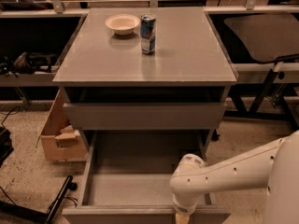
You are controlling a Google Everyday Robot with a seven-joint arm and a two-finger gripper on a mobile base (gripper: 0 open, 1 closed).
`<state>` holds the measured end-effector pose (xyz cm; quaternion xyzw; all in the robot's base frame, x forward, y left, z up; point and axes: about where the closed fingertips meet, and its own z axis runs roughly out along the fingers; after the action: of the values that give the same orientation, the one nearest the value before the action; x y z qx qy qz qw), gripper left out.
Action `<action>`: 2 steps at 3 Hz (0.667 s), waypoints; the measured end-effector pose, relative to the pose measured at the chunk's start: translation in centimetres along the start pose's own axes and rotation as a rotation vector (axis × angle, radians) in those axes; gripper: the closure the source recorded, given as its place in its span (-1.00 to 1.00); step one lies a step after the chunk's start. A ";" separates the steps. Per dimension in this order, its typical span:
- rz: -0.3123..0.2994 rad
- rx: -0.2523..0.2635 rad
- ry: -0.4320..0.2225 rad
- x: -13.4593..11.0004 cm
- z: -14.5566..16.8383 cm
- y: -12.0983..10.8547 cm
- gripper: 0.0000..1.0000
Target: Open middle drawer
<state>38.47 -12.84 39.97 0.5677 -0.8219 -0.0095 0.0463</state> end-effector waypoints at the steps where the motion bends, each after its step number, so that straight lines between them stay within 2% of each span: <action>1: 0.013 0.012 0.018 1.1 -0.9 2.1 0.75; 2: 0.013 0.013 0.019 1.1 -0.8 2.2 0.73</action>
Offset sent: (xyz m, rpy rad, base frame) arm -0.0167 -0.0019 0.0080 -0.0165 -0.0042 -0.0078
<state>36.12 -13.11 40.94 0.5625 -0.8252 0.0016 0.0504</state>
